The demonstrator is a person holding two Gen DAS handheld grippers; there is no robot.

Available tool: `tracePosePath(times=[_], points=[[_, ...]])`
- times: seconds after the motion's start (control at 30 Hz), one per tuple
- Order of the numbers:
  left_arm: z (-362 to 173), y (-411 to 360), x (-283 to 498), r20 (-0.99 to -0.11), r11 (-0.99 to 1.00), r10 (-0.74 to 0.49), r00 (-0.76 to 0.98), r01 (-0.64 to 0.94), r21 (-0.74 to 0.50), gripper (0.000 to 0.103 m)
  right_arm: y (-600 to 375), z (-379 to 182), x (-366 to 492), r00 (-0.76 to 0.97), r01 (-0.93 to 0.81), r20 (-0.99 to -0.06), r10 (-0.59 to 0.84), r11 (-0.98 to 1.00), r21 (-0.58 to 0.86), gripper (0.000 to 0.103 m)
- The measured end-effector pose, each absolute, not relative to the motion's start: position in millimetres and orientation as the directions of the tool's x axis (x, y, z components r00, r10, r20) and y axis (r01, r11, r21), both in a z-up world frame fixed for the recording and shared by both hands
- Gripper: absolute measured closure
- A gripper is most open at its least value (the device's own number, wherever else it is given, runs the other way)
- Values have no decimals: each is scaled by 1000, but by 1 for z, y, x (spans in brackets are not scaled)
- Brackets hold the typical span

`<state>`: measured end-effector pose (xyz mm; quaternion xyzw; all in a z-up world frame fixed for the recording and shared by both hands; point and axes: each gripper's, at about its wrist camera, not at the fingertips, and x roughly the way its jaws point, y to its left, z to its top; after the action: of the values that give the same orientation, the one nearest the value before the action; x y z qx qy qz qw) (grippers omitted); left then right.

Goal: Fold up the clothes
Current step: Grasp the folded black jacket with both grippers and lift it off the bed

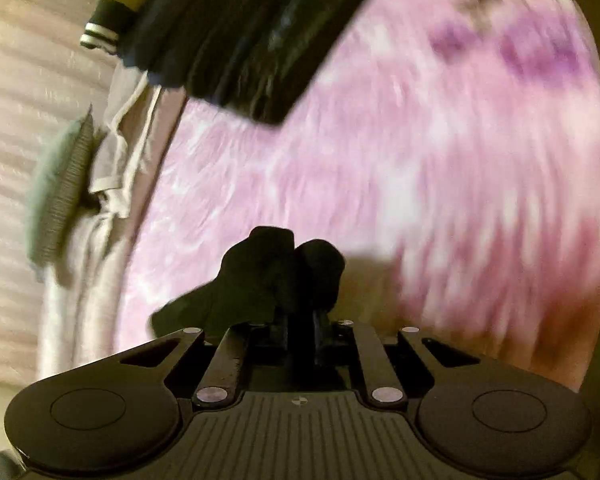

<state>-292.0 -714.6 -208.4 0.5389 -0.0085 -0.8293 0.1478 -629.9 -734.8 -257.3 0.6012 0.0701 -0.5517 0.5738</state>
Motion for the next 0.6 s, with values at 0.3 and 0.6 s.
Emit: tracePosePath(times=[0.3,0.6], points=[[-236,-649,-310,-866,-928,-368,-339,75,365,52,-736,-254,-600,290,926,-828,-480,-79,370,44],[-299,-618,-301,-746,-773,-584,-321,-62,631,42,-560,-235,-471,297,716,-784,-545,670,-195,16]])
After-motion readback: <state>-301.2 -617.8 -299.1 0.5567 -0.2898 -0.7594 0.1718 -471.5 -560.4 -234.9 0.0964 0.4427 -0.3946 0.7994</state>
